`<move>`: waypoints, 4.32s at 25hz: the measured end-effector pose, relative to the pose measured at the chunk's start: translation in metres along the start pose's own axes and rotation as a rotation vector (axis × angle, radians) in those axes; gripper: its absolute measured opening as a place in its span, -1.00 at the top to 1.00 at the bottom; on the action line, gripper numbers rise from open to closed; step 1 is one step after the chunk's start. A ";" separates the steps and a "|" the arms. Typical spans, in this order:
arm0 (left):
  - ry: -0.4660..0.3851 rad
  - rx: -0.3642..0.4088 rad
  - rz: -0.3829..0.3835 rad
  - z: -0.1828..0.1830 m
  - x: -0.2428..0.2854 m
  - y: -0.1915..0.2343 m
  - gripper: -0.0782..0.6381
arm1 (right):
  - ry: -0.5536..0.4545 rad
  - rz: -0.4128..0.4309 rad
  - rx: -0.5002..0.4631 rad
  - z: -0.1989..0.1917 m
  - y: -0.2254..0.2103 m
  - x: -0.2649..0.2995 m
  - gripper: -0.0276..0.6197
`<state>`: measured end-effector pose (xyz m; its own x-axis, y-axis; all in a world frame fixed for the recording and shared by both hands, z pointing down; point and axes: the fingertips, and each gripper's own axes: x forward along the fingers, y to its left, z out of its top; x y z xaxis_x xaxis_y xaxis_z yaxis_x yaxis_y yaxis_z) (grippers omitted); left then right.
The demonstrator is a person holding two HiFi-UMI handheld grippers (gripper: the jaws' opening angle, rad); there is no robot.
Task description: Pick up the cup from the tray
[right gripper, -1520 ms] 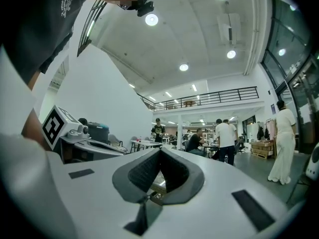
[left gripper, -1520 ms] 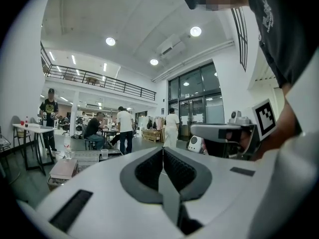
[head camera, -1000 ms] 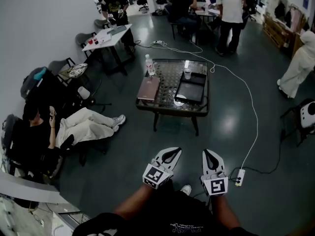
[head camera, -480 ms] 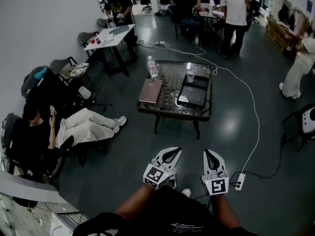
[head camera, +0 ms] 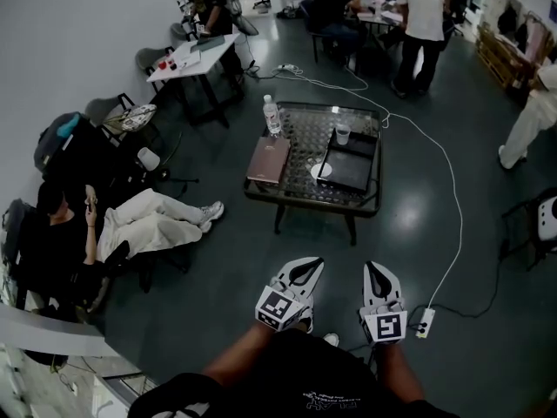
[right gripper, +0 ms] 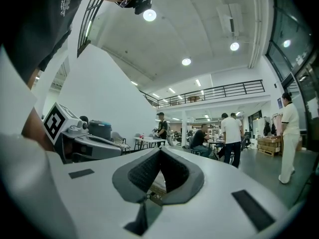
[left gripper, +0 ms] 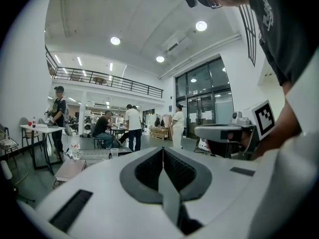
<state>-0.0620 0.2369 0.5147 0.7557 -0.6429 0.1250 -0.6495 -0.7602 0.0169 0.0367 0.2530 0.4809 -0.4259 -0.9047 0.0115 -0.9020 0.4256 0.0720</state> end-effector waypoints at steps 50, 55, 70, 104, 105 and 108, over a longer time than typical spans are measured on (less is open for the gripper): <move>-0.075 -0.044 -0.115 0.017 0.075 0.169 0.75 | 0.002 -0.065 -0.055 0.003 -0.013 0.191 0.89; -0.089 -0.067 -0.125 0.019 0.078 0.164 0.75 | -0.003 -0.055 -0.136 0.009 -0.005 0.193 0.89; -0.095 -0.052 -0.099 0.027 0.088 0.176 0.75 | -0.031 -0.051 -0.093 0.019 -0.012 0.206 0.89; -0.094 -0.035 -0.066 0.075 0.240 0.223 0.75 | -0.005 -0.024 0.064 0.001 -0.172 0.289 0.89; -0.101 -0.034 -0.066 0.081 0.245 0.222 0.75 | -0.007 -0.025 0.068 0.003 -0.176 0.291 0.89; -0.102 -0.031 -0.062 0.087 0.259 0.221 0.75 | -0.002 -0.022 0.076 0.003 -0.190 0.296 0.89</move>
<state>-0.0022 -0.1055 0.4650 0.7982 -0.6021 0.0208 -0.6023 -0.7966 0.0520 0.0818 -0.0958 0.4671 -0.4064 -0.9137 0.0083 -0.9137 0.4063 -0.0036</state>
